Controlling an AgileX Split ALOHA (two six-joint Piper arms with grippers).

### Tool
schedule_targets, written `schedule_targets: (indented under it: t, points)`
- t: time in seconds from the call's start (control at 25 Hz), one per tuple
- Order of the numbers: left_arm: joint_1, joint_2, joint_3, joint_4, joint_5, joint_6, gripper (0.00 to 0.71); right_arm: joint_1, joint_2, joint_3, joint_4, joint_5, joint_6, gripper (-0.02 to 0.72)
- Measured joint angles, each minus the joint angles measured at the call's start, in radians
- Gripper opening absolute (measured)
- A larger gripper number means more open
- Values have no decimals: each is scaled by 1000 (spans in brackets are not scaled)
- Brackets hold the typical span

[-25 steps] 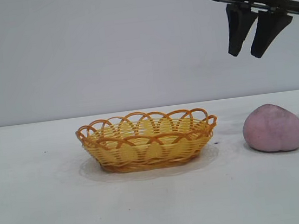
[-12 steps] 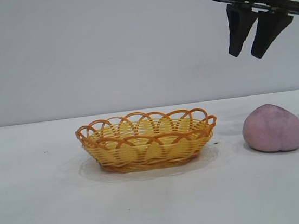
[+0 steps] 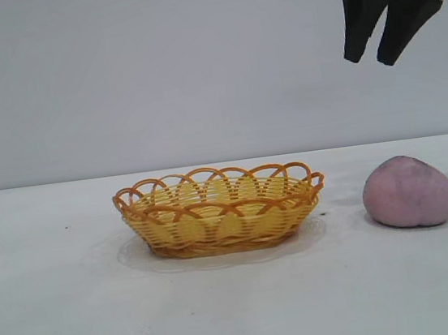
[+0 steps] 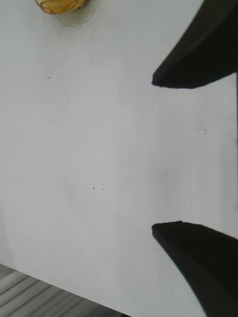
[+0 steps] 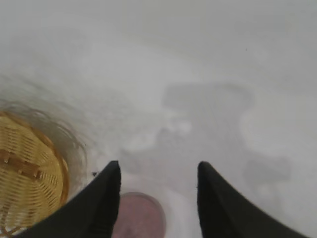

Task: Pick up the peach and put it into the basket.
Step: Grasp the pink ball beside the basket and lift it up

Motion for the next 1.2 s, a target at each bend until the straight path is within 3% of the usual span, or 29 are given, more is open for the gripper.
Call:
schedule_targets:
  t: [0.24,0.48,0.6,0.72,0.84,1.2]
  points:
    - [0,0,0,0,-1,0,531,0,-3,0,-11,125,0,305]
    - [0,0,0,0,-1,0,531,0,-3,0,-33,197,82,305]
    - [0,0,0,0,-1,0,531,6,-3,0,-48,219,122,305]
    - [0,0,0,0,-2,0,531,53,1,0,-135,235,190,305]
    - [0,0,0,0,-2,0,531,117,20,0,-183,236,236,305]
    - [0,0,0,0,-2,0,531,176,54,28,-190,238,283,305]
